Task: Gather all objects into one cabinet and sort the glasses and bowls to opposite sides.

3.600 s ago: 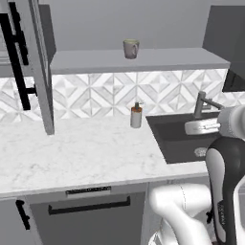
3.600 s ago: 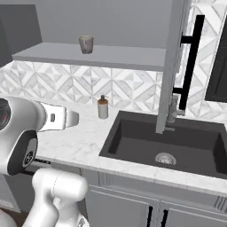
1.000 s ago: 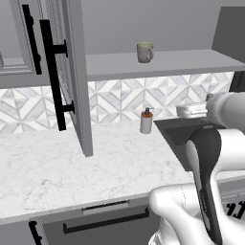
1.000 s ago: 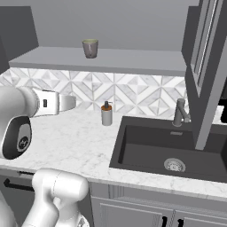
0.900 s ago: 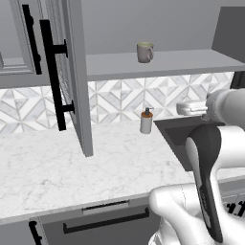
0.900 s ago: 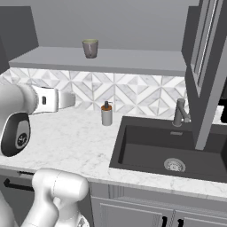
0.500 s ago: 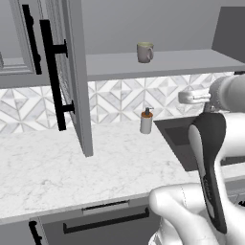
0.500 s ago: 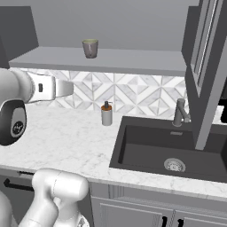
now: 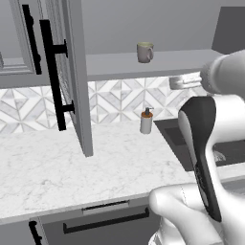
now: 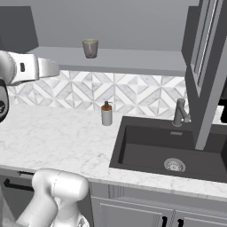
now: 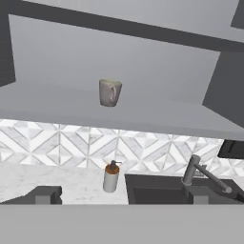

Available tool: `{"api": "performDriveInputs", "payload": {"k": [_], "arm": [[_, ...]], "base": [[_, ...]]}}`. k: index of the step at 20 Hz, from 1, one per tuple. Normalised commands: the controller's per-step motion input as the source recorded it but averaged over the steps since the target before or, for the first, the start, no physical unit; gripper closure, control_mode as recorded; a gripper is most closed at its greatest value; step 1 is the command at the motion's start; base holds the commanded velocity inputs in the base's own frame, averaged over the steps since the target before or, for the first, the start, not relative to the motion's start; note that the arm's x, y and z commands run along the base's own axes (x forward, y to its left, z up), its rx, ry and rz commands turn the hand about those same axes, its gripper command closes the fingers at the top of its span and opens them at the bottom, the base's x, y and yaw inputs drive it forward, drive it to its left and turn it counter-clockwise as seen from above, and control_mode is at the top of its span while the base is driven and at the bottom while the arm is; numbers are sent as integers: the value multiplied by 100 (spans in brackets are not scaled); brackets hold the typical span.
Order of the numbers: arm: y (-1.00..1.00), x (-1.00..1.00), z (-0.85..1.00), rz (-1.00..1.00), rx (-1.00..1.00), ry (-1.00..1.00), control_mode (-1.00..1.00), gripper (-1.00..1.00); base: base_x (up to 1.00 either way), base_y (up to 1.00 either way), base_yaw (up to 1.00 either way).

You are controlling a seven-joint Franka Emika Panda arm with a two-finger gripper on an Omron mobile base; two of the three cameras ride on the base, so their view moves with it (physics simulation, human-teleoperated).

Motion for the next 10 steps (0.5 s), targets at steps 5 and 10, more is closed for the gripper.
{"api": "performDriveInputs", "payload": {"k": [5,10], "arm": [[18,51,21,0,0,11,-100,-100],[0,48,9,0,0,5,-100,-100]], "base": [[0,0,0],[0,0,0]]}}
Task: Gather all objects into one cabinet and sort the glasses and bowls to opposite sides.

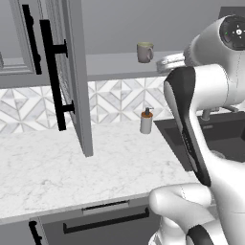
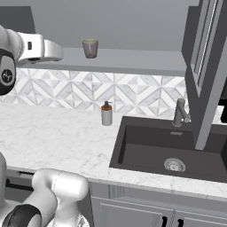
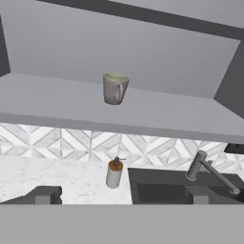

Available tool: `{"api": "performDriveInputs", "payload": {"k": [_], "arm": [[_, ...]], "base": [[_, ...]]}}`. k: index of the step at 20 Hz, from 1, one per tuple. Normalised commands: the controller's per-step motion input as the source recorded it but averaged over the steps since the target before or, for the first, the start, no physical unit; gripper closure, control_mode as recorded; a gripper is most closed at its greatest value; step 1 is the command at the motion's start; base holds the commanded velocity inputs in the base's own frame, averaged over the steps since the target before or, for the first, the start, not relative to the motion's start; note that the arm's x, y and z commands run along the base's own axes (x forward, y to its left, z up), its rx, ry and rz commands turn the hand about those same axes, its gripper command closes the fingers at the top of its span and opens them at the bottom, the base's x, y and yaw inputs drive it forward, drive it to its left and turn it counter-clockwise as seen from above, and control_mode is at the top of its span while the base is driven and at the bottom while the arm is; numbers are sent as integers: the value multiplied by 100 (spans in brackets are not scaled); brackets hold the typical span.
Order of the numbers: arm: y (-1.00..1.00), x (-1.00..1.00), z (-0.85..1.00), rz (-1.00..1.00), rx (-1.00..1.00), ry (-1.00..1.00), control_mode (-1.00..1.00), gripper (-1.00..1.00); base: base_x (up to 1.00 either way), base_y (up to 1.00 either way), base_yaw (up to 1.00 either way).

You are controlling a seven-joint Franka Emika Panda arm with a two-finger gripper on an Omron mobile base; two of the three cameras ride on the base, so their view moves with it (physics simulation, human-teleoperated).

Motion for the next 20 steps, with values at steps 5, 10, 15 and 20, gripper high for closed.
{"api": "performDriveInputs", "payload": {"k": [5,10,15,20], "arm": [[0,16,-1,0,0,0,-100,-100],[0,30,-2,0,0,0,-100,-100],[0,41,-5,0,1,0,-100,-100],[0,36,-20,0,9,-1,-100,-100]], "base": [[0,0,0],[0,0,0],[0,0,0],[0,0,0]]}}
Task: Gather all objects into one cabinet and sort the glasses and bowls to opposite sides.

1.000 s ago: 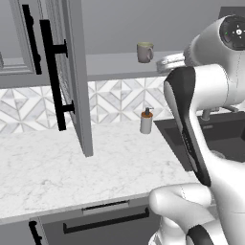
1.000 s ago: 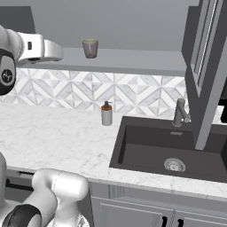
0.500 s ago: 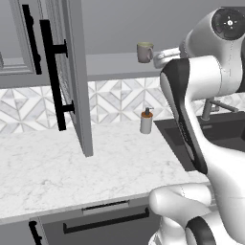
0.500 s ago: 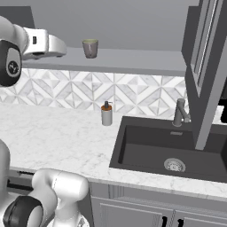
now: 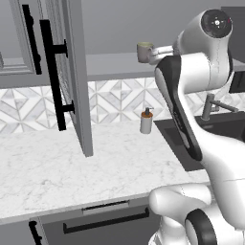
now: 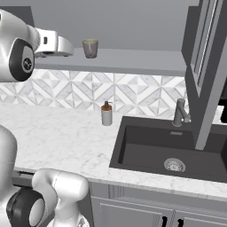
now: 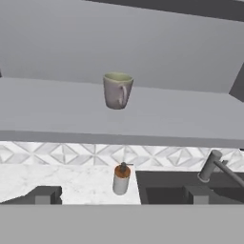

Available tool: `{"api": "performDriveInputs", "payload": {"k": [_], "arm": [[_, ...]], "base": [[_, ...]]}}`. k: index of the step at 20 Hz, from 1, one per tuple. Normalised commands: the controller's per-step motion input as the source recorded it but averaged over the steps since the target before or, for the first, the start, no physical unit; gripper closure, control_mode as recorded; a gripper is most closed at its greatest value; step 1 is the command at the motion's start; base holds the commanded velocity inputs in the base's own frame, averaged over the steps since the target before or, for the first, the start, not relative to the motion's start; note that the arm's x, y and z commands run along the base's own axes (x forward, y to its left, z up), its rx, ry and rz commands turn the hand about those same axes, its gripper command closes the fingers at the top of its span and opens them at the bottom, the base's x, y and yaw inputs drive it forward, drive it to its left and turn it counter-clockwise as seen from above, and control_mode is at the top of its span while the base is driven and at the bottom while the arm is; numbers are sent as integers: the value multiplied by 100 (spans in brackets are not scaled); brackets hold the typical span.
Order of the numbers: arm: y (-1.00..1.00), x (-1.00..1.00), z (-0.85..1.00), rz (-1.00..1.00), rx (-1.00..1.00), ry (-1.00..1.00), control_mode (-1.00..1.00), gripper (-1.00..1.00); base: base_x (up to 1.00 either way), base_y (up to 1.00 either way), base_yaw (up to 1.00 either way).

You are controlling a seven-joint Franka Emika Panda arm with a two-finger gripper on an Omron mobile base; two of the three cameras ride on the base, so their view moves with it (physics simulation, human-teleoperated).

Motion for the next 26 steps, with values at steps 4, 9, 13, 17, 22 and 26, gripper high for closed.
{"api": "performDriveInputs", "payload": {"k": [4,9,13,17,22,26], "arm": [[0,36,-8,-2,7,-3,-100,-100],[-9,27,-1,-4,7,-5,-100,-100],[-11,15,0,-6,7,-4,-100,-100],[-8,63,6,0,8,4,-100,-100],[-13,66,21,1,11,19,-100,-100],[-3,41,4,5,2,15,-100,-100]], "base": [[0,0,0],[0,0,0],[0,0,0],[0,0,0],[0,0,0],[0,0,0]]}}
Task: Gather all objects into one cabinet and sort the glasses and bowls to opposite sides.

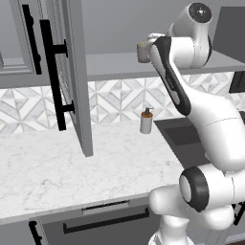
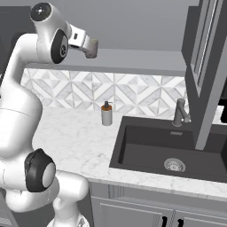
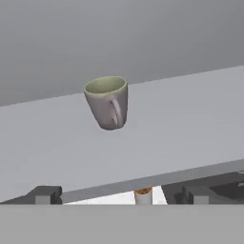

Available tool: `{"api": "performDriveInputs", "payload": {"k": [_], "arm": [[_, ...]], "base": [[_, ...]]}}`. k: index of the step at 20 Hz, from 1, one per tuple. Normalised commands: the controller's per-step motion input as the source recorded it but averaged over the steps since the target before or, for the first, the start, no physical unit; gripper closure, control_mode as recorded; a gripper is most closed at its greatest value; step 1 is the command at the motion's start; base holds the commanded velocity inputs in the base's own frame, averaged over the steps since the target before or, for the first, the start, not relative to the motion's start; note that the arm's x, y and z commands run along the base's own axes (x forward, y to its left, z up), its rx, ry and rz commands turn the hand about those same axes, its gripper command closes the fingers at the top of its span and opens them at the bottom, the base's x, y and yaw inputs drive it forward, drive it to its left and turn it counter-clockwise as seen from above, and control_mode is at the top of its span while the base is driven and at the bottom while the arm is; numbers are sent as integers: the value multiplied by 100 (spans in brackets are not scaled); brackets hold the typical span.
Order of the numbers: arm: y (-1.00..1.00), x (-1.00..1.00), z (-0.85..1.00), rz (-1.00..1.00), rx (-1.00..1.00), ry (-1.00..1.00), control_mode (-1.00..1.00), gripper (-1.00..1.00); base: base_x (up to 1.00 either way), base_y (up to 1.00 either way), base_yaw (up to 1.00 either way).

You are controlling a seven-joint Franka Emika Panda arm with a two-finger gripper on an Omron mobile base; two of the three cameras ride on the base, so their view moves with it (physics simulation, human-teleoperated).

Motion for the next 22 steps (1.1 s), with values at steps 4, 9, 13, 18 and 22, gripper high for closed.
{"api": "performDriveInputs", "payload": {"k": [4,9,13,18,22], "arm": [[0,16,-6,10,0,7,-100,-100],[-1,1,-20,11,-1,-1,-100,-100],[0,0,-29,6,-2,-11,-100,-100],[0,7,-7,1,0,-8,-100,-100],[0,49,0,0,1,1,-100,-100]], "base": [[0,0,0],[0,0,0],[0,0,0],[0,0,0],[0,0,0]]}}
